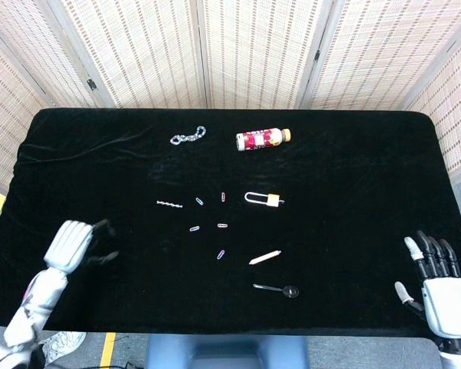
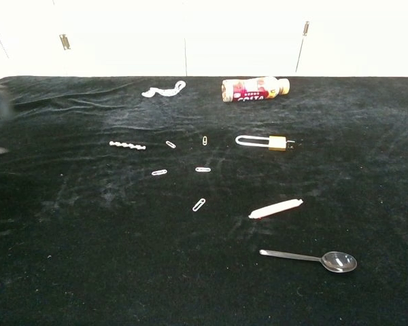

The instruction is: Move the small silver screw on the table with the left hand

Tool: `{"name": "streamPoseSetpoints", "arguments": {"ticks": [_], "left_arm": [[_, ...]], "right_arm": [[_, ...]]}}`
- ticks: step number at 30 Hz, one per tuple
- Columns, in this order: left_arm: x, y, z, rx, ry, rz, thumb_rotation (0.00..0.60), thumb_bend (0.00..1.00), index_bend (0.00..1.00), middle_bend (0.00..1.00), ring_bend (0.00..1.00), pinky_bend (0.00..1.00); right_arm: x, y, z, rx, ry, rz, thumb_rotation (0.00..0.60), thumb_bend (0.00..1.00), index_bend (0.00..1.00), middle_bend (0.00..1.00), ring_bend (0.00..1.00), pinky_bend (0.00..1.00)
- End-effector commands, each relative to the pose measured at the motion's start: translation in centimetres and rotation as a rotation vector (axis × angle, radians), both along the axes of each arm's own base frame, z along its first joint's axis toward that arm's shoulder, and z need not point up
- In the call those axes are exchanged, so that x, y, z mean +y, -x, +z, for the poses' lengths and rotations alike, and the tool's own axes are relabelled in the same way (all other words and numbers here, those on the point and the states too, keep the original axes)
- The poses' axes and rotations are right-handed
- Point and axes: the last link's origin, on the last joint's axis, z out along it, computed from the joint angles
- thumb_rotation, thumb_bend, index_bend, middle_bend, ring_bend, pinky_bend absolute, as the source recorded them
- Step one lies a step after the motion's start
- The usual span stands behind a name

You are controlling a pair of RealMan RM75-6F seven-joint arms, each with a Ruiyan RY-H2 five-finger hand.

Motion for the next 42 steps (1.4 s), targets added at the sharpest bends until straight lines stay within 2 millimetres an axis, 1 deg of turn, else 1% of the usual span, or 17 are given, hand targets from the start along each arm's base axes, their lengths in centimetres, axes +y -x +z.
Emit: {"name": "streamPoseSetpoints", "arguments": {"ticks": [1,3,6,7,11,16,21,31,42], "left_arm": [[5.5,-3.4,-3.0,0.017,0.016,0.006,0.600,0.21,0.50,1.00,1.00,1.00],[7.2,-4.3,-4.0,0.007,0.040,0.017,0.600,0.21,0.50,1.00,1.00,1.00],[9.2,-5.0,-5.4,0.015,0.074,0.033,0.600,0.27,0.51,1.00,1.00,1.00],[9.7,-5.0,-5.8,0.020,0.084,0.039,0.600,0.30,0.51,1.00,1.00,1.00],[11.1,-5.4,-7.1,0.028,0.122,0.060,0.600,0.35,0.51,1.00,1.00,1.00],[12.2,-6.1,-9.0,0.059,0.162,0.059,0.600,0.37,0.51,1.00,1.00,1.00],[12.8,-6.1,-10.3,0.098,0.191,0.061,0.600,0.36,0.48,1.00,1.00,1.00],[14.0,-5.6,-12.0,0.150,0.195,0.080,0.600,0.36,0.47,1.00,1.00,1.00],[15.1,-4.8,-12.9,0.186,0.217,0.117,0.600,0.36,0.47,1.00,1.00,1.00]], "right_arm": [[-0.6,0.4,0.7,-0.026,0.014,-0.026,0.600,0.29,0.00,0.00,0.01,0.00],[-0.7,0.7,1.2,-0.038,0.026,-0.035,0.600,0.29,0.00,0.00,0.01,0.00],[-0.9,1.0,1.6,-0.054,0.039,-0.043,0.600,0.29,0.00,0.00,0.01,0.00],[-1.0,1.2,1.8,-0.059,0.041,-0.049,0.600,0.29,0.00,0.00,0.01,0.00],[-1.3,1.7,2.3,-0.078,0.048,-0.076,0.600,0.29,0.00,0.00,0.01,0.00],[-1.2,2.0,2.8,-0.094,0.066,-0.087,0.600,0.29,0.00,0.00,0.01,0.00],[-0.9,2.2,3.2,-0.105,0.091,-0.095,0.600,0.29,0.00,0.00,0.01,0.00],[-0.8,2.3,3.3,-0.106,0.092,-0.109,0.600,0.29,0.00,0.00,0.01,0.00],[-1.0,2.5,3.3,-0.108,0.092,-0.125,0.600,0.29,0.00,0.00,0.01,0.00]]}}
